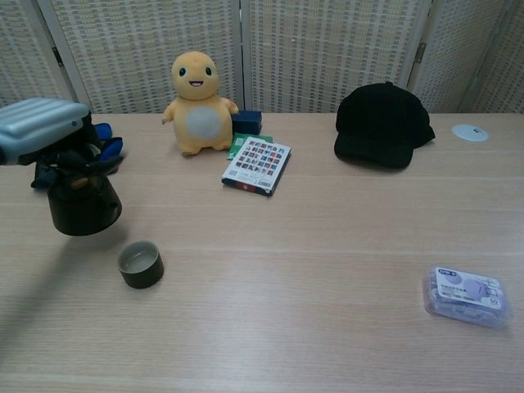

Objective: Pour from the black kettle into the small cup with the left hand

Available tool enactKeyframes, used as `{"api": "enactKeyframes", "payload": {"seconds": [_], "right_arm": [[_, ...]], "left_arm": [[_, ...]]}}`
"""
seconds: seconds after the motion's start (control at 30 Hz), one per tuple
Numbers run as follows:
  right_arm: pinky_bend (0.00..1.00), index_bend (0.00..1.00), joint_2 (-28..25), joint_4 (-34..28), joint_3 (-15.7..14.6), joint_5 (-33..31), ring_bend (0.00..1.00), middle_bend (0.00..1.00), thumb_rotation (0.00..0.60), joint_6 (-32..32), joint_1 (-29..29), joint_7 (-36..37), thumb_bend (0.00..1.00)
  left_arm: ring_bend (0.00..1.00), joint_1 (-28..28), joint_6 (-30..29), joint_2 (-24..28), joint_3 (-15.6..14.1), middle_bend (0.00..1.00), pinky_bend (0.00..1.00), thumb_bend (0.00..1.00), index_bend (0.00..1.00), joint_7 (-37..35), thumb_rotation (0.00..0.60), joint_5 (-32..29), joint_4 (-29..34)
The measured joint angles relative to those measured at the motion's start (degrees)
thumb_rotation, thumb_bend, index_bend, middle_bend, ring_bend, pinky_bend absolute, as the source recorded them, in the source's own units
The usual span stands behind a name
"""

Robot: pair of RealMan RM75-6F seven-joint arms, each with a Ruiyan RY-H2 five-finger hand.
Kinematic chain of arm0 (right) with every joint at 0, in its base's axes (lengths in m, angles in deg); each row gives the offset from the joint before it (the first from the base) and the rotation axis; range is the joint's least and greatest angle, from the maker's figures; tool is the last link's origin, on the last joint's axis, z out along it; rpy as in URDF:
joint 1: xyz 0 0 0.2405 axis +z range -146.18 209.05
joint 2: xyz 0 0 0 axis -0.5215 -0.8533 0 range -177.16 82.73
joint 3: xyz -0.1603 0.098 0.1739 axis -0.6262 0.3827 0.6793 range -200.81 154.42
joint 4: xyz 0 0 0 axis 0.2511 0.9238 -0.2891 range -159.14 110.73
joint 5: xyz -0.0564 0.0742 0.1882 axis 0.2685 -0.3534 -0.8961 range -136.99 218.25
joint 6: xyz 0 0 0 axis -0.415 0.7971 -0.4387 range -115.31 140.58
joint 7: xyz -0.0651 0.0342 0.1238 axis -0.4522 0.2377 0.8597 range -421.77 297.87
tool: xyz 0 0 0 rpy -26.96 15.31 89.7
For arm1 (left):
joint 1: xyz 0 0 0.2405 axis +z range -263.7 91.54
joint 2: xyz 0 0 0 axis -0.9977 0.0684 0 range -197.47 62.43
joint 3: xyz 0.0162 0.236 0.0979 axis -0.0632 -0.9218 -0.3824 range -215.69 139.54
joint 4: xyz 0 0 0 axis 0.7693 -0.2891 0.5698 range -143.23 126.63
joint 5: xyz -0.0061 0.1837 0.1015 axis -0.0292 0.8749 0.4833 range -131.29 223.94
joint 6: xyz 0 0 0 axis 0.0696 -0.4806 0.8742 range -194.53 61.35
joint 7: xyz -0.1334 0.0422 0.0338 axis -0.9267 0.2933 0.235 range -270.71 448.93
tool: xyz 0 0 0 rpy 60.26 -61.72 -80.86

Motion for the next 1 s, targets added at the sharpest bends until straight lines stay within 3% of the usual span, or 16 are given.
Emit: {"api": "enactKeyframes", "payload": {"seconds": [0.2,0.7,1.0], "right_arm": [[0.36,0.38,0.05,-0.04,-0.03,-0.1,0.31,0.38,0.6,-0.26,0.12,-0.18,0.17],[0.36,0.38,0.06,-0.36,-0.04,-0.36,0.31,0.38,0.6,-0.5,0.3,-0.82,0.17],[0.36,0.38,0.05,-0.45,-0.14,-0.49,0.31,0.38,0.6,-0.56,0.24,-0.98,0.17]], "left_arm": [[0.97,0.07,0.08,-0.04,-0.13,1.0,0.18,0.35,1.0,-0.53,0.218,-0.16,-0.22],[0.96,0.37,0.45,-1.43,-0.42,1.0,0.16,0.18,1.0,-3.09,0.095,-0.61,-3.48],[0.95,0.67,0.69,-2.46,-0.56,1.0,0.16,0.16,0.99,-4.4,0.092,-1.02,-5.67]]}}
